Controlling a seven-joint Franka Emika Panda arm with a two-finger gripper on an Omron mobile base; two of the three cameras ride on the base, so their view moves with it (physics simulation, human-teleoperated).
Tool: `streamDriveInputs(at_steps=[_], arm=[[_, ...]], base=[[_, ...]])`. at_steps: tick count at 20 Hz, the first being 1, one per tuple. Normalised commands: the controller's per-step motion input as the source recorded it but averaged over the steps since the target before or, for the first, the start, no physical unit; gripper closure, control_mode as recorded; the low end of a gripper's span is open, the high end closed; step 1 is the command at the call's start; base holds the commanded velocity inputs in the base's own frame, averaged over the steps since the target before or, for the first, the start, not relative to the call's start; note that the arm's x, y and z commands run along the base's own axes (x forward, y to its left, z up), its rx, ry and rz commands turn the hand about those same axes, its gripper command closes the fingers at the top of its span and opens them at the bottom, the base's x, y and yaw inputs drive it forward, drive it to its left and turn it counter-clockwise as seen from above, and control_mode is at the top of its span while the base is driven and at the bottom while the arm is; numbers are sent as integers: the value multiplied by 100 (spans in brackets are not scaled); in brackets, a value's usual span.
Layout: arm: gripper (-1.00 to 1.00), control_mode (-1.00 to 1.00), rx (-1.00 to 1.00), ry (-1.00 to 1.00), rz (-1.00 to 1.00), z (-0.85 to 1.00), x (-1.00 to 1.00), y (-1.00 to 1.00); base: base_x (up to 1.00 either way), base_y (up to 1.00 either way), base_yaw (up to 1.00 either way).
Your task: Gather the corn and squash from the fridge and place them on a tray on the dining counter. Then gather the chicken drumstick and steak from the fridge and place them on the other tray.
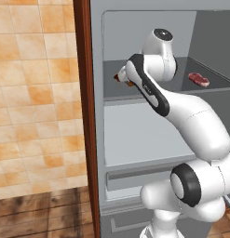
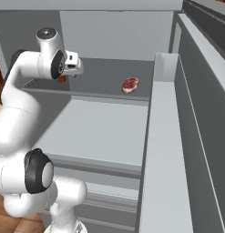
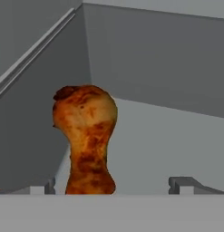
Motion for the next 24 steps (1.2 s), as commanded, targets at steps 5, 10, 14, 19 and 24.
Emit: streamDriveInputs(at_steps=[5, 10, 14, 19, 24], arm=[[-100, -100, 0, 0, 0, 0, 17, 1], [-100, -100, 0, 1, 0, -5, 29, 19], [-100, -100, 0, 3, 0, -19, 20, 30], [-100, -100, 0, 2, 0, -26, 13, 4], [100, -100, 0, 2, 0, -34, 3, 1]], base=[[0, 0, 0], [0, 0, 0], [0, 0, 0], [0, 0, 0], [0, 0, 0]])
